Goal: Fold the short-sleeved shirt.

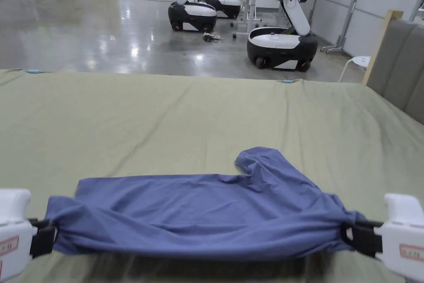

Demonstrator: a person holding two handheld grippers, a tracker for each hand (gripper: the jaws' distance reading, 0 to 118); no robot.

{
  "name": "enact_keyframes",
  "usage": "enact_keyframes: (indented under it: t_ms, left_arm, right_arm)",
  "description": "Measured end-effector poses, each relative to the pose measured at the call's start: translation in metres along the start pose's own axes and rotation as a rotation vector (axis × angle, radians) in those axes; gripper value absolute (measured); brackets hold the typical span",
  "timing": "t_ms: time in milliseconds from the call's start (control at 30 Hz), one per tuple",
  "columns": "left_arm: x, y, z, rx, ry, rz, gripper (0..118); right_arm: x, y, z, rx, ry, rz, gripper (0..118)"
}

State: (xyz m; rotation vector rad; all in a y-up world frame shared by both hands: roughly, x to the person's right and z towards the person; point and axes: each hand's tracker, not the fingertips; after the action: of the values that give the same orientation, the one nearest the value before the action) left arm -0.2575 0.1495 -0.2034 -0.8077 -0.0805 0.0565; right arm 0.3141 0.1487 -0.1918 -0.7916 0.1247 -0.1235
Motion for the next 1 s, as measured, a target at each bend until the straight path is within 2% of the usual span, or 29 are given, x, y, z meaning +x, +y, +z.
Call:
enact_keyframes:
  t_ms: [67, 100, 133, 167, 200, 233, 267, 300, 400, 467, 533, 567, 633, 667, 700, 767, 933, 967, 1000]
  left_arm:
    - [-0.006, -0.025, -0.014, -0.063, -0.018, 0.05, 7]
    - [-0.007, -0.035, -0.019, -0.068, -0.025, 0.055, 15]
    - [-0.008, -0.043, -0.021, -0.055, -0.021, 0.052, 39]
    - [-0.008, -0.049, -0.019, -0.029, -0.013, 0.065, 77]
    - [-0.008, -0.052, -0.012, 0.025, 0.012, 0.083, 87]
    - [-0.007, -0.053, -0.006, 0.062, 0.032, 0.091, 95]
    - [-0.002, -0.052, 0.007, 0.102, 0.032, 0.066, 99]
    - [0.003, -0.051, 0.022, 0.194, 0.025, 0.036, 99]
    - [0.022, -0.033, 0.049, 0.365, 0.078, -0.074, 99]
    - [0.034, -0.022, 0.056, 0.471, 0.084, -0.11, 99]
    - [0.046, -0.006, 0.059, 0.519, 0.082, -0.111, 97]
    - [0.051, 0.002, 0.057, 0.497, 0.079, -0.107, 88]
    - [0.055, 0.019, 0.047, 0.452, 0.077, -0.099, 27]
    - [0.054, 0.025, 0.04, 0.43, 0.076, -0.098, 2]
    - [0.053, 0.032, 0.032, 0.402, 0.072, -0.1, 3]
    - [0.048, 0.042, 0.019, 0.381, 0.082, -0.102, 3]
    - [0.017, 0.08, -0.041, 0.2, 0.116, -0.065, 6]
    - [0.011, 0.089, -0.055, 0.175, 0.112, -0.063, 21]
    - [0.005, 0.1, -0.073, 0.159, 0.117, -0.067, 68]
  right_arm:
    - [0.004, -0.031, -0.016, -0.051, -0.004, -0.055, 11]
    - [0.008, -0.045, -0.026, -0.073, -0.011, -0.086, 17]
    - [0.009, -0.055, -0.03, -0.075, -0.011, -0.107, 32]
    - [0.011, -0.063, -0.031, -0.061, -0.006, -0.122, 53]
    - [0.012, -0.064, -0.029, -0.047, -0.018, -0.128, 53]
    - [0.012, -0.063, -0.027, -0.057, -0.047, -0.136, 62]
    - [0.01, -0.059, -0.021, -0.054, -0.065, -0.132, 71]
    - [0.006, -0.053, -0.011, -0.012, -0.068, -0.113, 94]
    - [-0.019, -0.032, 0.028, 0.306, -0.076, -0.018, 95]
    - [-0.04, -0.017, 0.042, 0.458, -0.035, 0.051, 95]
    - [-0.061, -0.004, 0.048, 0.552, -0.045, 0.123, 94]
    - [-0.07, 0.003, 0.046, 0.55, -0.056, 0.156, 89]
    - [-0.083, 0.015, 0.036, 0.528, -0.054, 0.17, 28]
    - [-0.087, 0.019, 0.03, 0.514, -0.061, 0.17, 4]
    - [-0.09, 0.021, 0.024, 0.503, -0.072, 0.17, 4]
    - [-0.089, 0.024, 0.014, 0.468, -0.027, 0.164, 4]
    - [-0.078, 0.029, -0.007, 0.423, -0.031, 0.151, 4]
    - [-0.075, 0.032, -0.011, 0.411, -0.034, 0.149, 4]
    - [-0.071, 0.036, -0.015, 0.401, -0.043, 0.147, 4]
